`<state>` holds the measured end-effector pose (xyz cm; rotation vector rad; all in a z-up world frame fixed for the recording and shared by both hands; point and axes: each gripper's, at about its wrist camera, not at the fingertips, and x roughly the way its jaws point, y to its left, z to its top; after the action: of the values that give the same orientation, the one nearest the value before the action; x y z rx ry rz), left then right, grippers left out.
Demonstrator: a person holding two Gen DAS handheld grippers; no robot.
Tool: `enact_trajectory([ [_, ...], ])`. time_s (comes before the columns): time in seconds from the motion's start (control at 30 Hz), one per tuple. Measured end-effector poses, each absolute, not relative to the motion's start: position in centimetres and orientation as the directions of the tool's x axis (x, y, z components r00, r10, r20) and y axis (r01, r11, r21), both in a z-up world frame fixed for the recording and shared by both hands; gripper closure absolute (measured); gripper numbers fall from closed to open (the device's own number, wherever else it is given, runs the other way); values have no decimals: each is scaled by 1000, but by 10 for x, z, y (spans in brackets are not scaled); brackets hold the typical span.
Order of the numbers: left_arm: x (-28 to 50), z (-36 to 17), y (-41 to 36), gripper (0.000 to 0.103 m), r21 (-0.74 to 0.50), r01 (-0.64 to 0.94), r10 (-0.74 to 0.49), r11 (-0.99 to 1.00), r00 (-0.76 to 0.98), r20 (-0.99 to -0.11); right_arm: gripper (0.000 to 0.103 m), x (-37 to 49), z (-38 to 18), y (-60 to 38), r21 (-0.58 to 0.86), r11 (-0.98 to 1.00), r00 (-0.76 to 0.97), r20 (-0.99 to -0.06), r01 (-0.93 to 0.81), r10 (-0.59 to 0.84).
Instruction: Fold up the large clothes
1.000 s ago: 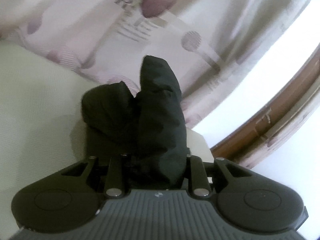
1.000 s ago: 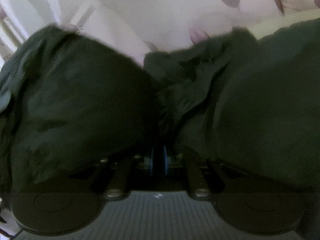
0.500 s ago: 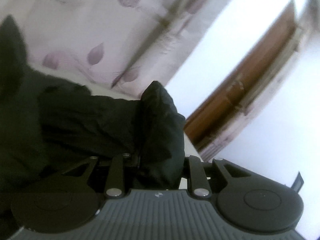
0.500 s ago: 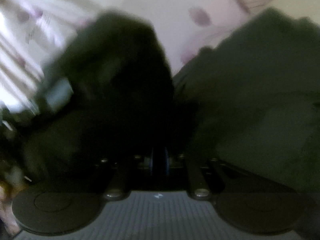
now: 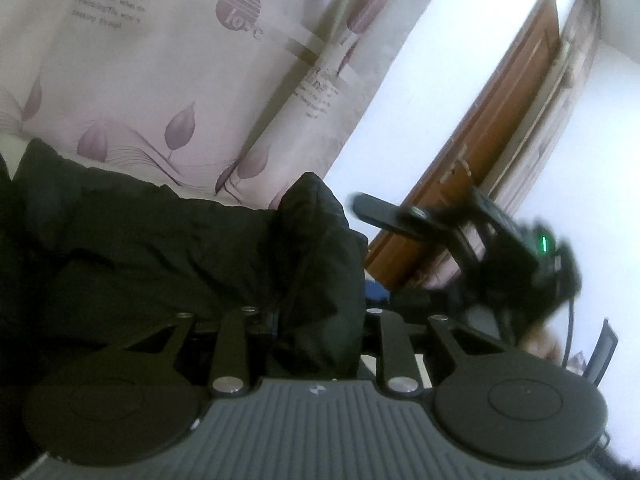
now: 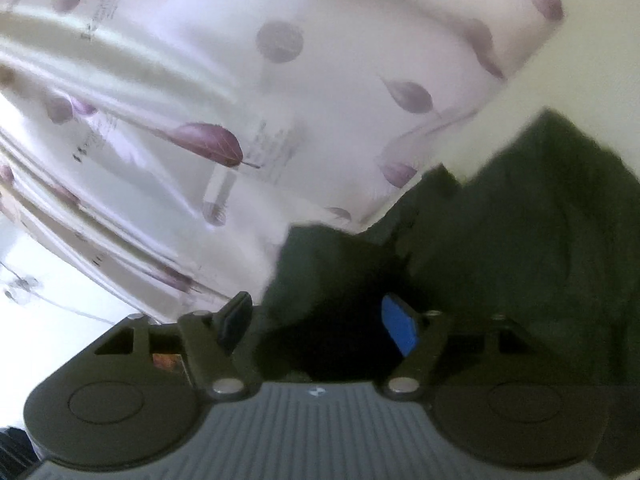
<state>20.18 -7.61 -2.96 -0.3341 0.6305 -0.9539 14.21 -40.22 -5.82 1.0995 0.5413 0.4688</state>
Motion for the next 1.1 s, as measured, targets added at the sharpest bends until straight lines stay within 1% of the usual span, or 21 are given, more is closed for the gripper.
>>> enact_trajectory([
  [0.07, 201, -30, -80, 75, -508, 662, -834, 552, 425, -353, 30, 158, -50, -395, 892, 449, 747, -262, -55, 611],
  [0.1, 200, -31, -83, 74, -498, 666, -831, 556, 426, -357, 33, 162, -47, -390, 871, 488, 735, -294, -56, 610],
  [0.13, 199, -33, -85, 70, -494, 666, -829, 558, 429, -357, 54, 165, -41, -384, 844, 534, 729, -328, -59, 600],
  [0.2, 198, -34, -86, 62, -488, 667, -826, 562, 437, -355, 82, 170, -35, -371, 777, 624, 713, -386, -90, 585],
  [0.23, 197, -35, -86, 55, -479, 668, -822, 569, 446, -354, 88, 174, -34, -365, 749, 655, 712, -408, -98, 572],
  [0.3, 194, -33, -83, 45, -491, 657, -820, 573, 454, -350, 92, 177, -31, -355, 663, 740, 722, -458, -110, 518],
  [0.37, 186, -22, -73, 38, -499, 660, -828, 561, 458, -324, 93, 181, -33, -353, 616, 781, 731, -484, -105, 480],
  [0.43, 175, -5, -56, 18, -505, 659, -828, 558, 481, -287, 94, 184, -38, -355, 594, 800, 740, -497, -92, 454],
  [0.47, 171, 4, -45, 13, -520, 650, -828, 554, 495, -264, 94, 186, -42, -357, 585, 806, 745, -498, -88, 443],
  [0.5, 166, 14, -32, 4, -528, 638, -819, 560, 520, -241, 95, 186, -44, -360, 587, 806, 750, -498, -77, 435],
  [0.57, 158, 32, -2, 2, -501, 607, -766, 617, 610, -203, 95, 183, -49, -366, 598, 799, 762, -486, -67, 428],
  [0.63, 157, 45, 28, 0, -431, 515, -637, 741, 743, -207, 95, 178, -51, -373, 616, 785, 774, -467, -63, 428],
  [0.7, 171, 42, 58, 0, -414, 373, -495, 830, 835, -241, 95, 175, -53, -378, 622, 781, 781, -461, -54, 421],
  [0.73, 185, 36, 71, 0, -438, 321, -468, 840, 836, -286, 95, 174, -55, -381, 628, 777, 782, -459, -49, 421],
  [0.8, 219, 12, 95, 1, -557, 218, -482, 801, 788, -383, 95, 174, -58, -382, 632, 774, 782, -462, -40, 418],
  [0.83, 233, -2, 101, 1, -627, 190, -527, 756, 745, -410, 95, 173, -59, -382, 632, 774, 782, -464, -37, 416],
  [0.87, 243, -12, 105, 1, -687, 187, -578, 702, 712, -397, 95, 172, -60, -382, 635, 772, 784, -461, -37, 416],
  [0.93, 252, -23, 104, 1, -777, 208, -659, 594, 680, -321, 95, 173, -59, -380, 636, 771, 783, -460, -40, 419],
  [1.0, 259, -19, 91, 0, -763, 275, -695, 585, 654, -297, 95, 173, -59, -381, 638, 769, 779, -461, -42, 425],
  [1.07, 269, -13, 72, 0, -706, 282, -675, 649, 641, -365, 95, 174, -60, -383, 645, 763, 775, -459, -45, 434],
  [1.1, 273, -12, 63, 0, -693, 293, -679, 659, 628, -380, 95, 174, -60, -384, 650, 758, 774, -457, -47, 439],
])
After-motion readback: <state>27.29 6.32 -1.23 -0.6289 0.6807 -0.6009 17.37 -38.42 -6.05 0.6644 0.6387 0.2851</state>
